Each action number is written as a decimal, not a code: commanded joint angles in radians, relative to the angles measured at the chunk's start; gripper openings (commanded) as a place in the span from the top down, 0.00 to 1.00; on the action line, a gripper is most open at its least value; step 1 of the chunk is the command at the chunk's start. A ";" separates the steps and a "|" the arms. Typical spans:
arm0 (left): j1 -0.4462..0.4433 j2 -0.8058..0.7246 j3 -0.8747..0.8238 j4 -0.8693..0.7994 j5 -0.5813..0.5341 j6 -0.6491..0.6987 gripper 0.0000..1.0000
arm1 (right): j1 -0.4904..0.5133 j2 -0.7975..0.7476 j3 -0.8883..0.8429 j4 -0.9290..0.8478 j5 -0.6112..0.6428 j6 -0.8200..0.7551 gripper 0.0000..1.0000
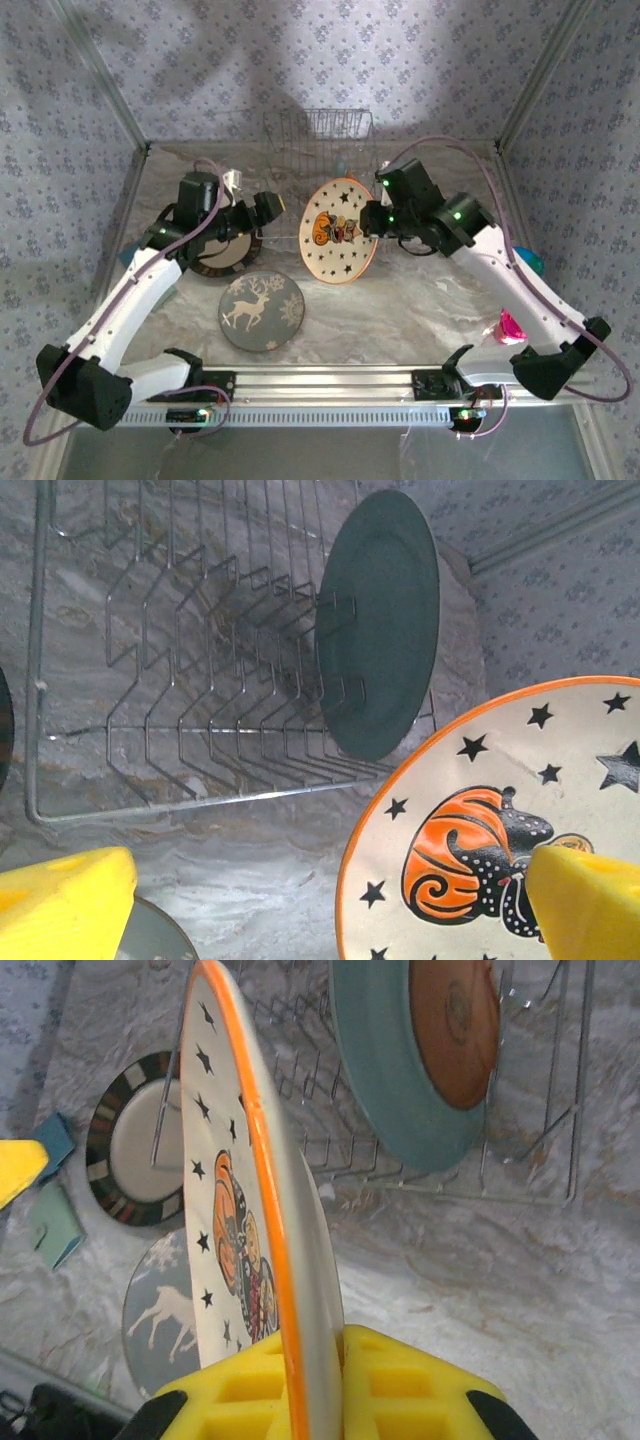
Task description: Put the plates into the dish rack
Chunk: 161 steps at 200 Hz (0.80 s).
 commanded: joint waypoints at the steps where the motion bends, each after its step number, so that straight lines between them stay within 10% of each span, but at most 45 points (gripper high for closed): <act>1: 0.038 0.037 0.097 -0.073 0.078 0.081 0.01 | 0.054 0.030 0.145 0.058 0.192 0.025 1.00; 95: 0.175 0.193 0.319 -0.175 0.132 0.206 0.01 | 0.250 0.394 0.554 -0.064 0.783 0.070 1.00; 161: 0.217 0.228 0.300 -0.131 0.070 0.278 0.01 | 0.274 0.708 0.895 -0.217 0.976 0.082 1.00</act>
